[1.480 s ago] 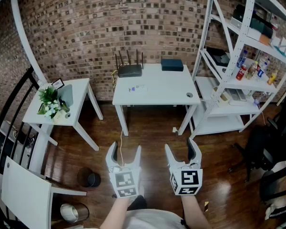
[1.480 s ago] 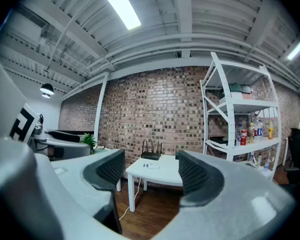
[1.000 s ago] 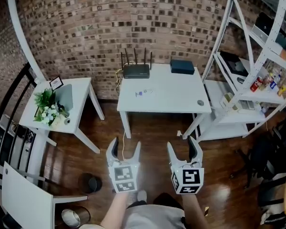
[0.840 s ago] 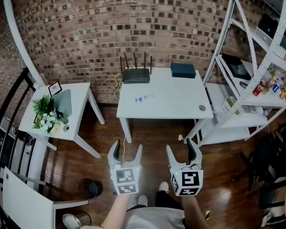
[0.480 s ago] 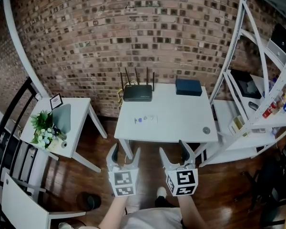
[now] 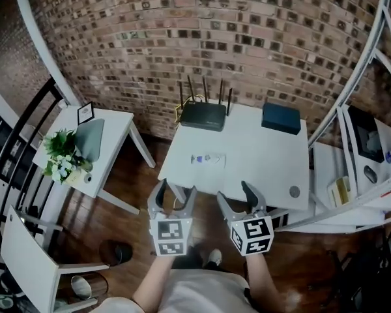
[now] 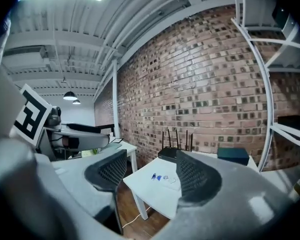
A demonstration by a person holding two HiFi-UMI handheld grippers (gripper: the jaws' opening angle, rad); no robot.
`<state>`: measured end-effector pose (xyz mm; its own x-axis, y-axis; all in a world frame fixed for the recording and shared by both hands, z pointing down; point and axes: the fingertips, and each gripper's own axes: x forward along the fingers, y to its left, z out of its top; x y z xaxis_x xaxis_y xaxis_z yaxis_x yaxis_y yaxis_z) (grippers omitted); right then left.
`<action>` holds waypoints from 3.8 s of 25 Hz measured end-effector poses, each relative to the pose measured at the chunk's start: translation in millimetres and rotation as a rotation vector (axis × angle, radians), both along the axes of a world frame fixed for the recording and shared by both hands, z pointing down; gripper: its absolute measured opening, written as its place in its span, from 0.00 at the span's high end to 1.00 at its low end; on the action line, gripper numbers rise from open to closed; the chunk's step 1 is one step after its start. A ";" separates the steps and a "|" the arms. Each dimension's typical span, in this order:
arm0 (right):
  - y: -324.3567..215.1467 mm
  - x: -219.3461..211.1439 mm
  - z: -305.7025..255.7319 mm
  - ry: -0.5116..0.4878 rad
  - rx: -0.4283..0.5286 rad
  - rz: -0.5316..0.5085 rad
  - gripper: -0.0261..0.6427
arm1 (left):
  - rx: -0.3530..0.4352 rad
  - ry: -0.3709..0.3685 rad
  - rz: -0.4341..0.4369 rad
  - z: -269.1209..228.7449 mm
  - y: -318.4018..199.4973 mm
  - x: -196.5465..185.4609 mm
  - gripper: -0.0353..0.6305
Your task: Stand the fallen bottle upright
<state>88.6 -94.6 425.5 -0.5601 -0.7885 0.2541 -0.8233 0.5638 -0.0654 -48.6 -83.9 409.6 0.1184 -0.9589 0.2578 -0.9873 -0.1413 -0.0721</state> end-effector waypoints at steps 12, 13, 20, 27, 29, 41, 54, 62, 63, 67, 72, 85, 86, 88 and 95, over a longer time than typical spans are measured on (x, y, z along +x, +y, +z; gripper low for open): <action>-121.3 -64.0 51.0 0.213 -0.094 -0.204 0.53 | -0.117 0.047 0.050 66.3 -112.8 -37.4 0.44; -132.7 -73.4 57.8 0.235 -0.110 -0.230 0.53 | -0.125 0.049 0.047 72.2 -122.9 -44.3 0.44; -174.3 -123.9 125.5 0.417 -0.240 -0.375 0.55 | -0.216 0.073 0.077 116.3 -173.6 -76.0 0.44; -185.6 -138.1 203.4 0.614 -0.325 -0.574 0.64 | -0.301 0.103 -0.002 153.1 -190.4 -91.7 0.44; -192.8 -138.1 220.7 0.671 -0.337 -0.632 0.65 | -0.319 0.127 -0.042 159.6 -190.2 -91.8 0.44; -214.4 -162.7 317.1 0.932 -0.409 -0.902 0.74 | -0.377 0.145 -0.134 194.1 -186.7 -94.8 0.44; -221.2 -169.3 317.6 0.951 -0.548 -0.861 0.83 | -0.378 0.199 -0.245 194.9 -164.2 -141.8 0.47; -283.5 -129.3 252.7 0.552 -0.455 -0.518 0.84 | -0.352 0.186 -0.138 181.3 -189.0 -104.0 0.49; -286.8 -122.3 243.4 0.506 -0.441 -0.478 0.84 | -0.352 0.187 -0.118 180.2 -191.0 -96.0 0.50; -295.4 -89.5 218.9 0.361 -0.380 -0.339 0.84 | -0.354 0.173 -0.011 178.1 -201.4 -55.9 0.50; -292.3 -45.3 207.3 0.238 -0.313 -0.175 0.84 | -0.350 0.157 0.083 169.4 -214.5 -20.7 0.50; -254.4 37.6 189.3 0.125 -0.014 0.217 0.84 | -0.409 0.092 0.184 178.8 -214.2 2.6 0.50; -250.7 39.1 189.3 0.123 -0.007 0.226 0.84 | -0.410 0.088 0.189 178.9 -214.0 3.2 0.50; -246.4 38.6 188.6 0.122 -0.001 0.240 0.84 | -0.416 0.089 0.202 180.3 -213.9 5.9 0.50; -246.0 36.7 188.3 0.137 -0.020 0.329 0.84 | -0.407 0.102 0.259 179.0 -211.8 22.5 0.50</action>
<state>125.3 -340.6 613.8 -0.2366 -0.9152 0.3262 -0.9625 0.2665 0.0498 -26.1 -295.7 588.7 0.3833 -0.7188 0.5800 -0.9154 -0.3794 0.1349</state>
